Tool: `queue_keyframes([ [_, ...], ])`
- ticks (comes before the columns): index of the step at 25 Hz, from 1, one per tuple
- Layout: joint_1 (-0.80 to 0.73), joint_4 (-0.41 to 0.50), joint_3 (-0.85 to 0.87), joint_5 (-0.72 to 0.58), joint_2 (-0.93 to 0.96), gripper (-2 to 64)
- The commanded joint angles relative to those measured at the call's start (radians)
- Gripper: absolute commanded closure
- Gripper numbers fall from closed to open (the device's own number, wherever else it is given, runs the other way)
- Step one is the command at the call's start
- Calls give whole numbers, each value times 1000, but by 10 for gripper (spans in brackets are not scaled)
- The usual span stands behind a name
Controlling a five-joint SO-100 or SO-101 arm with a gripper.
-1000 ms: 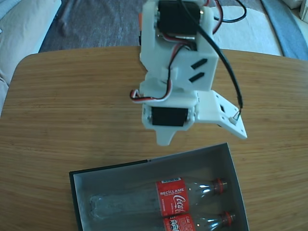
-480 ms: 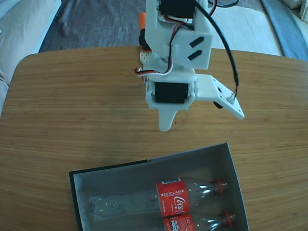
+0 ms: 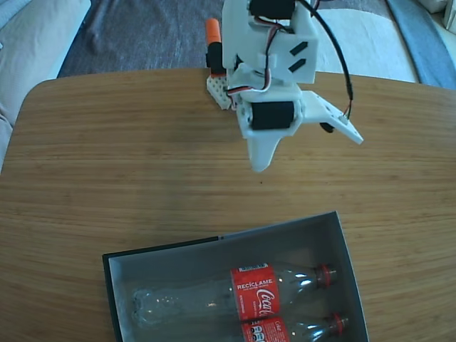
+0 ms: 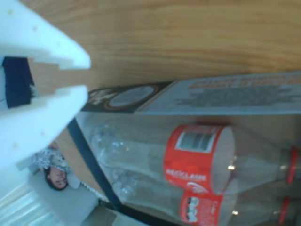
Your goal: Grasp the bottles and put them in the box.
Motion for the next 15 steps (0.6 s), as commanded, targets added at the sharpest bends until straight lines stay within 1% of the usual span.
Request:
queue_keyframes([
  [1,2,-29,40,3,91,619],
  [6,12,-37,184,6,210,619],
  [8,43,-64,242,28,262,619],
  [11,86,-84,279,37,333,619],
  [15,81,-84,336,37,402,609],
])
